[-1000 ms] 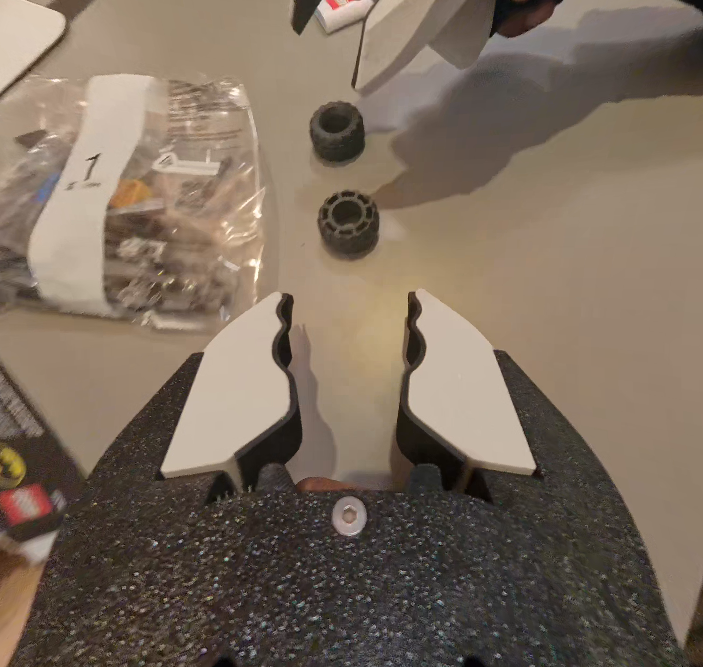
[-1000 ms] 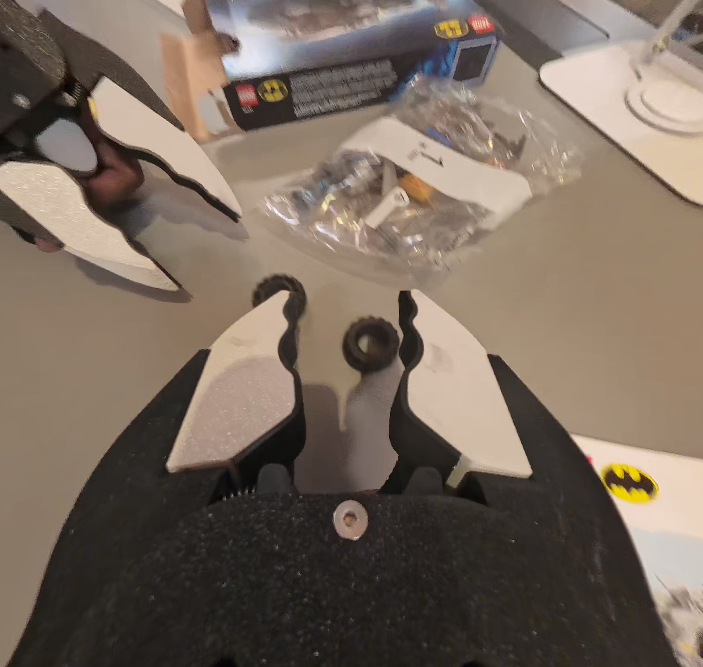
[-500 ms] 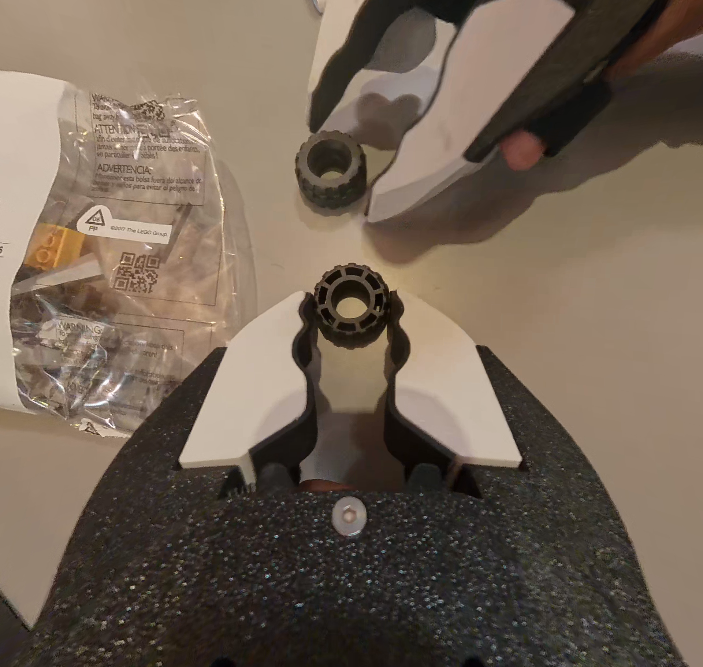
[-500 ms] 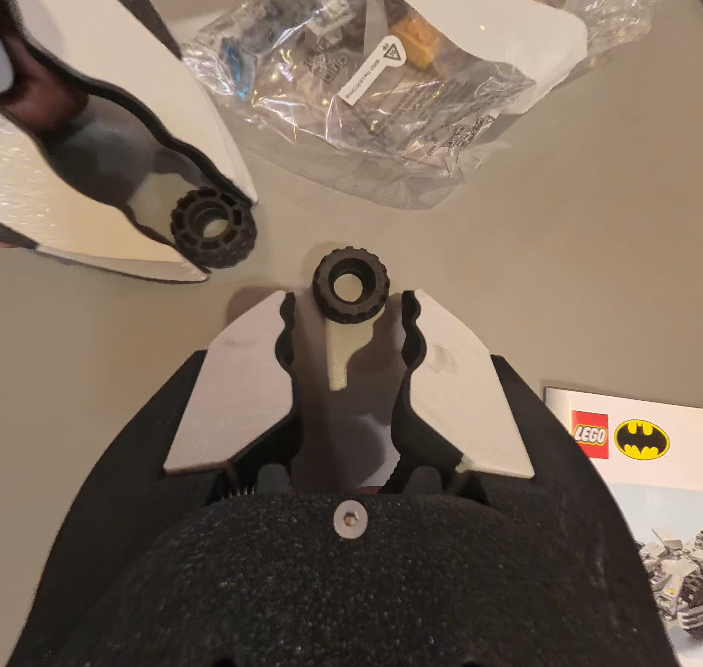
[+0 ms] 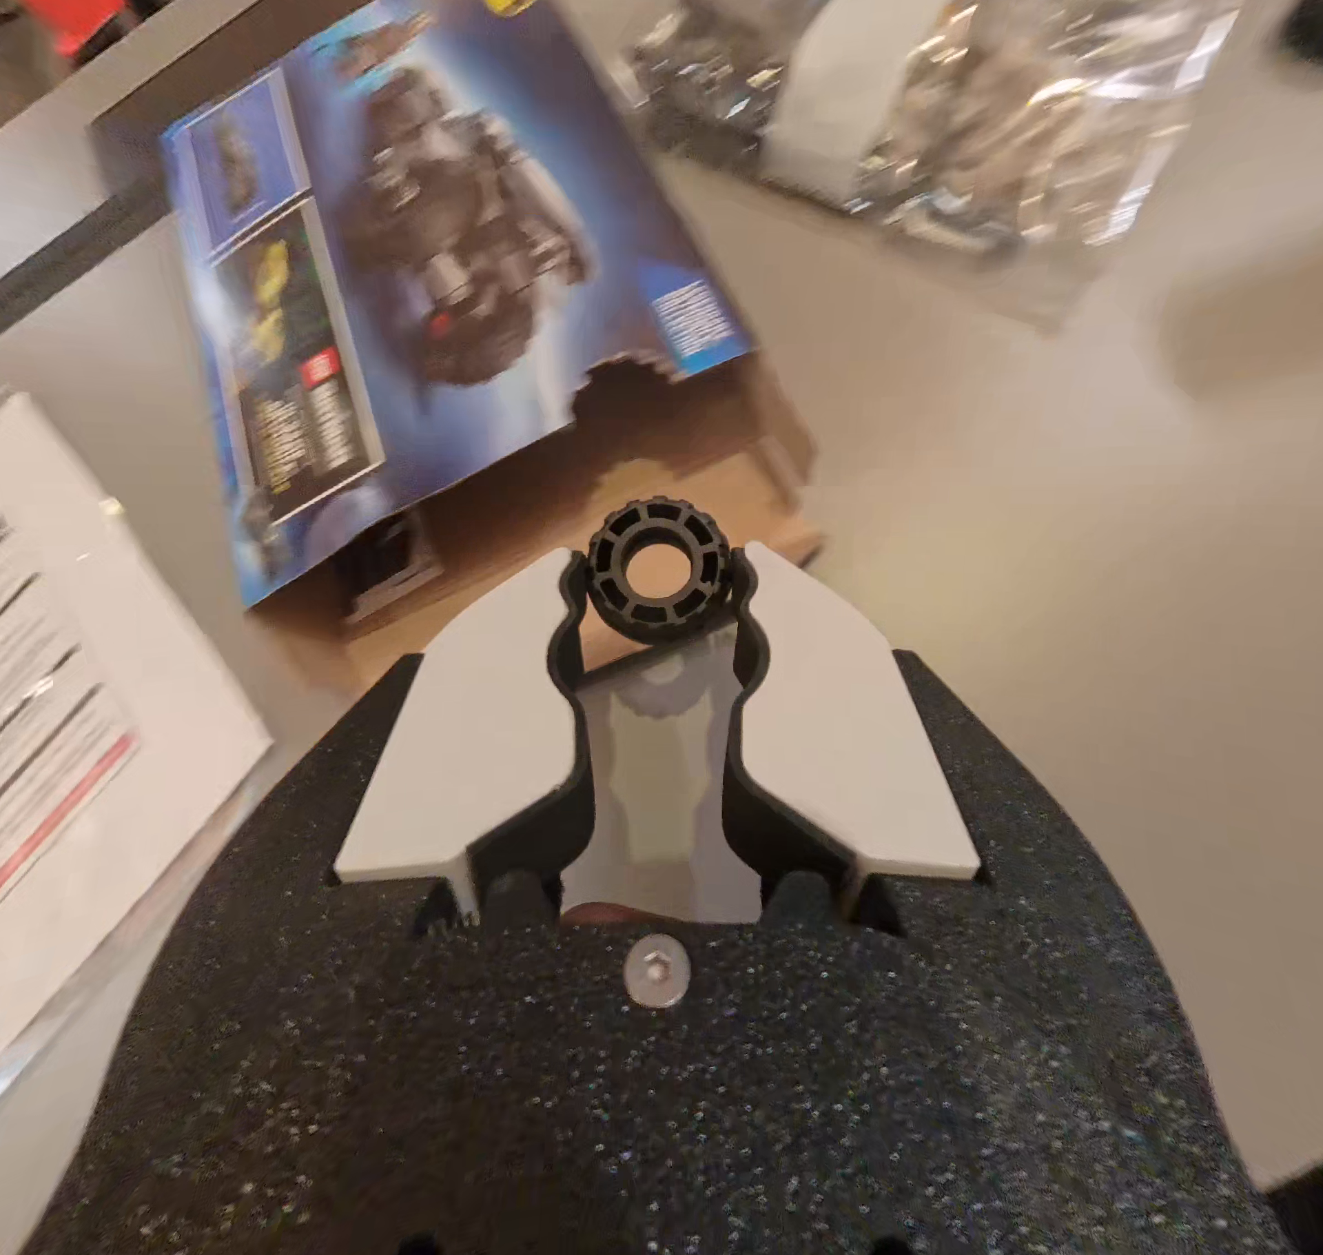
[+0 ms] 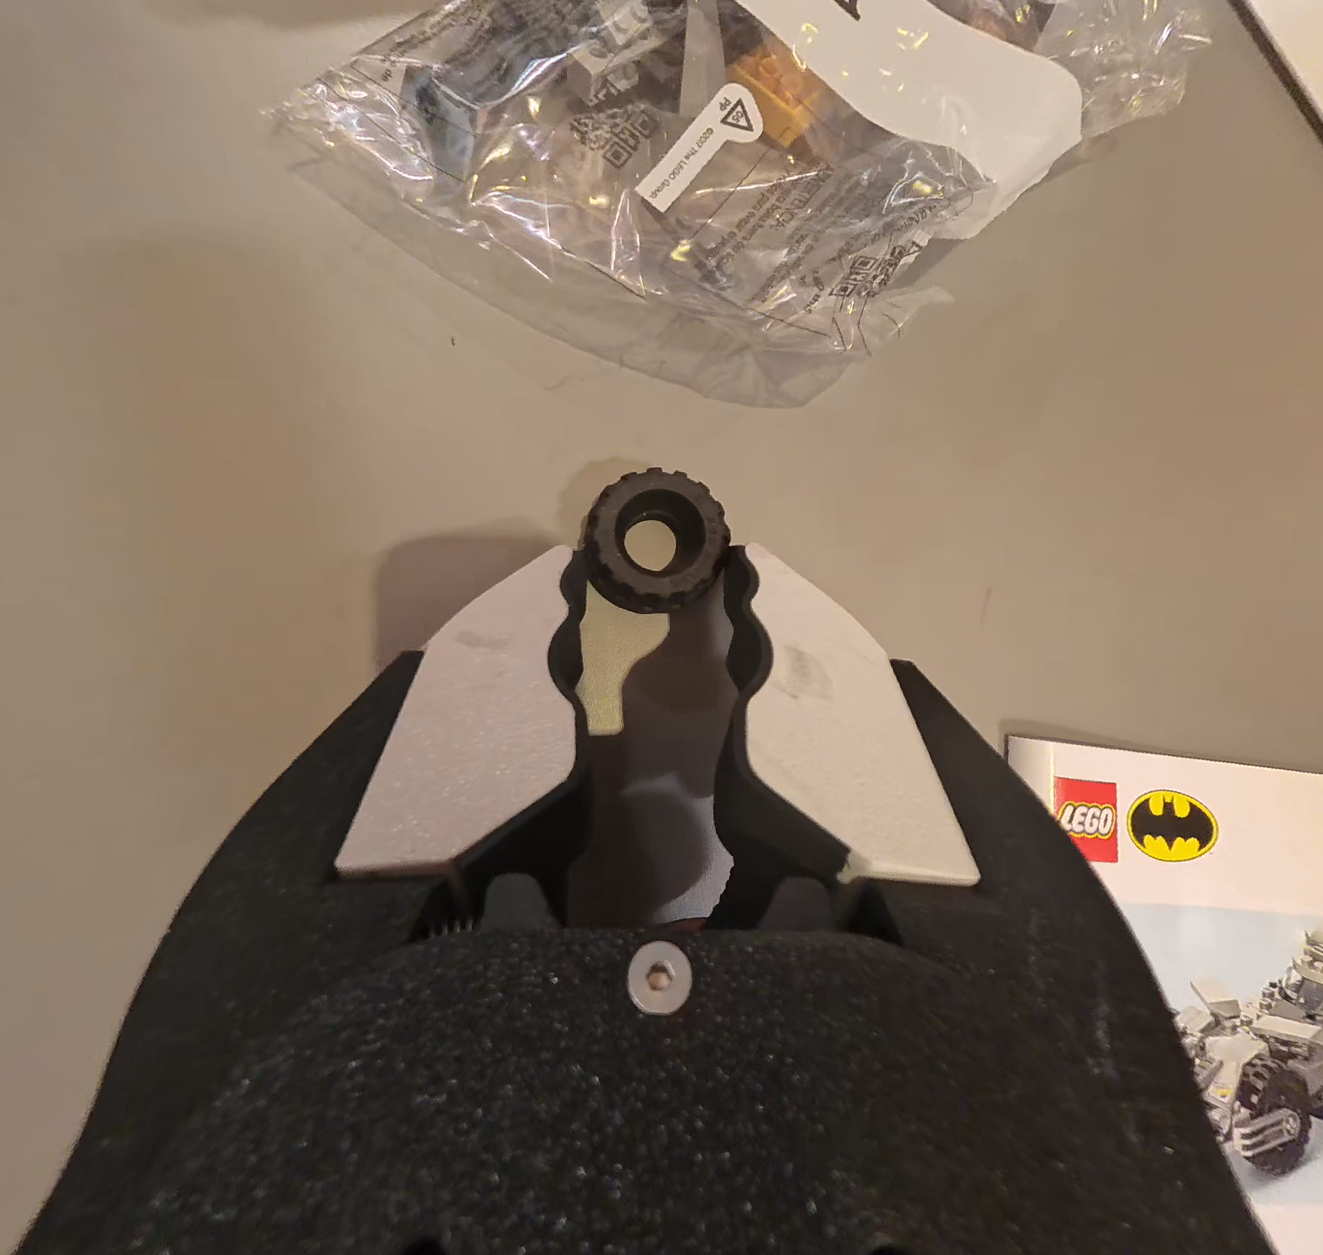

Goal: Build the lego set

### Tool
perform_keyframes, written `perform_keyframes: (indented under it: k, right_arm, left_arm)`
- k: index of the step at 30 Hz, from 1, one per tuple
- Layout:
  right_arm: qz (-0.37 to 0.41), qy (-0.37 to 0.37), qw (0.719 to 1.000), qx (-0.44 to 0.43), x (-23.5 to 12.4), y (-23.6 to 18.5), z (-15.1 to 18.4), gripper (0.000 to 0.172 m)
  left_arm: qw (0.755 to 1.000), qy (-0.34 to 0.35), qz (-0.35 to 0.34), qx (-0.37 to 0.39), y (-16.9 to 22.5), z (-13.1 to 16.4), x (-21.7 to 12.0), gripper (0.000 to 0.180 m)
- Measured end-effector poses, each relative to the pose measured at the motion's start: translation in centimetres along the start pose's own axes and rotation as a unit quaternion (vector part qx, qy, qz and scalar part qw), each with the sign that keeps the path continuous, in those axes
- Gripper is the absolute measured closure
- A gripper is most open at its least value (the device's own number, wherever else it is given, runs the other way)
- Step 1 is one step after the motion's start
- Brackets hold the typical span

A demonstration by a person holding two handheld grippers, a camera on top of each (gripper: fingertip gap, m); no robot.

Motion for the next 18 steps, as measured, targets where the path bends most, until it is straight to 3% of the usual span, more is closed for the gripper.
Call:
perform_keyframes:
  k: [8, 10, 12, 18]
  right_arm:
    - [0.017, 0.001, 1.000, 0.002, 0.0, 0.1, 0.0, 0.135]
    - [0.019, 0.001, 1.000, 0.001, 0.0, 0.1, 0.0, 0.135]
    - [0.017, 0.001, 1.000, 0.002, 0.0, 0.0, 0.0, 0.135]
    - [0.007, 0.002, 1.000, -0.003, 0.0, -0.3, 0.1, 0.135]
  left_arm:
    - [0.995, -0.082, -0.059, 0.013, -3.3, 0.0, 5.1, 0.141]
    - [0.996, -0.075, -0.044, 0.001, -3.3, -0.6, 5.7, 0.140]
    - [0.997, -0.052, -0.052, -0.021, -3.7, -1.2, 5.7, 0.123]
    - [0.998, -0.038, -0.036, -0.034, -4.0, 0.2, 4.8, 0.117]
Point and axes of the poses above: each gripper's, where its closed fingertips meet, x out along the fingers, z out of its underside, y = z × x across the jaws, the point moved 7 cm from there along -x, back along the fingers, and after that the axes turned 14 degrees about -y, right-handed, at the moved point
